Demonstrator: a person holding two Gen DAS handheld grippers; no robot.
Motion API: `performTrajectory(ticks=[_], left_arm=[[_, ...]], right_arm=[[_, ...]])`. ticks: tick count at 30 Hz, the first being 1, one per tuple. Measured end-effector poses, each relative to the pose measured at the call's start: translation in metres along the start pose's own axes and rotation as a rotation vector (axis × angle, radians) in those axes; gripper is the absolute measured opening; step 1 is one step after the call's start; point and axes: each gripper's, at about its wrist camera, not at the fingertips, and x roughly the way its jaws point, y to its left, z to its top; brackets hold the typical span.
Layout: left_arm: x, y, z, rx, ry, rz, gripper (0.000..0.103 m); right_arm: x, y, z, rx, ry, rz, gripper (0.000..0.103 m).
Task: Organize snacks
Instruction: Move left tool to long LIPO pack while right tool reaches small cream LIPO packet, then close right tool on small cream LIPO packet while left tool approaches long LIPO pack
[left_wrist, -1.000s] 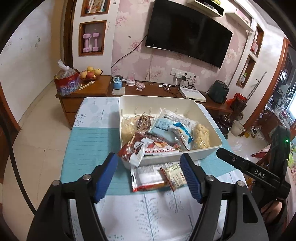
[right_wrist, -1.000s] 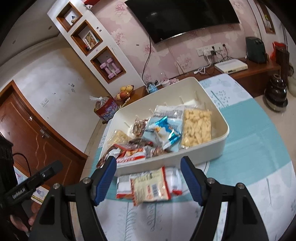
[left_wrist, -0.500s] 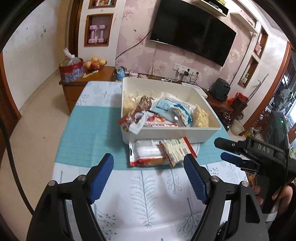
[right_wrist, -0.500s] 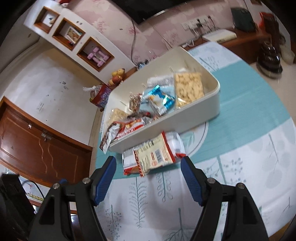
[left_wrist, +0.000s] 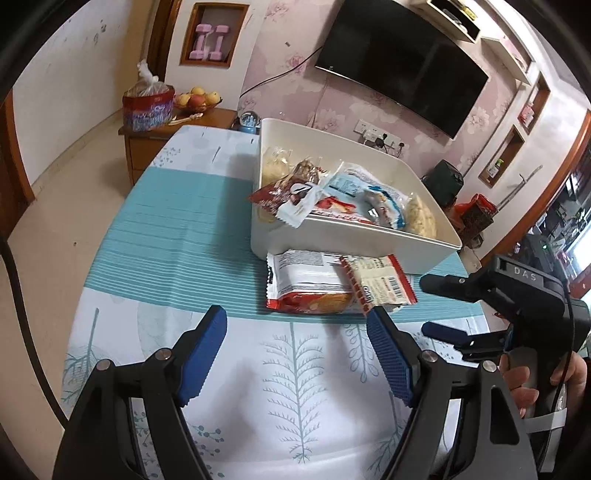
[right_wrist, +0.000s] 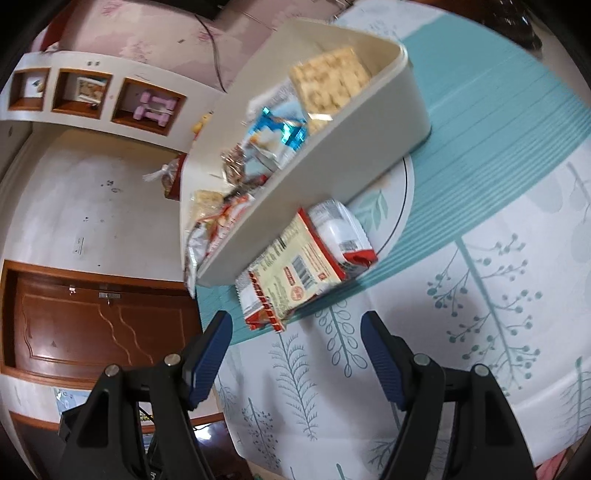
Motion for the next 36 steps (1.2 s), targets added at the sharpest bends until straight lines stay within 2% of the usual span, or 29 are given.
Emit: performTrajectory(ticks=[7, 10, 13, 16, 21, 24, 25, 26, 30, 36], left_arm=[[0.021, 0.01, -0.002, -0.05, 0.039, -0.033, 0.077], [0.028, 0.01, -0.004, -0.065, 0.048, -0.039, 0.077], [0.035, 0.012, -0.006, -0.093, 0.066, -0.057, 0.077], [0.04, 0.012, -0.007, -0.101, 0.078, -0.058, 0.077], [0.045, 0.009, -0.007, -0.097, 0.087, -0.052, 0.077], [0.048, 0.007, -0.006, -0.088, 0.093, -0.044, 0.077], [0.049, 0.005, -0.006, -0.08, 0.095, -0.041, 0.077], [0.05, 0.004, -0.006, -0.074, 0.095, -0.037, 0.077], [0.049, -0.003, -0.004, -0.015, 0.089, -0.014, 0.077], [0.044, -0.024, 0.002, 0.172, 0.034, 0.032, 0.077]], right_arm=[[0.034, -0.004, 0.003, 0.043, 0.051, 0.035, 0.072], [0.042, -0.003, 0.005, 0.046, 0.052, 0.038, 0.061], [0.045, -0.003, 0.008, 0.054, 0.035, 0.066, 0.06], [0.044, -0.002, 0.01, 0.051, 0.013, 0.077, 0.05], [0.048, -0.003, 0.015, 0.059, 0.007, 0.085, 0.044], [0.049, -0.007, 0.015, 0.063, 0.006, 0.076, 0.033], [0.049, -0.008, 0.015, 0.066, 0.005, 0.069, 0.026], [0.049, -0.011, 0.015, 0.074, 0.006, 0.064, 0.024], [0.048, -0.02, 0.014, 0.097, 0.013, 0.103, 0.02], [0.037, -0.025, 0.012, 0.068, -0.003, 0.137, 0.015]])
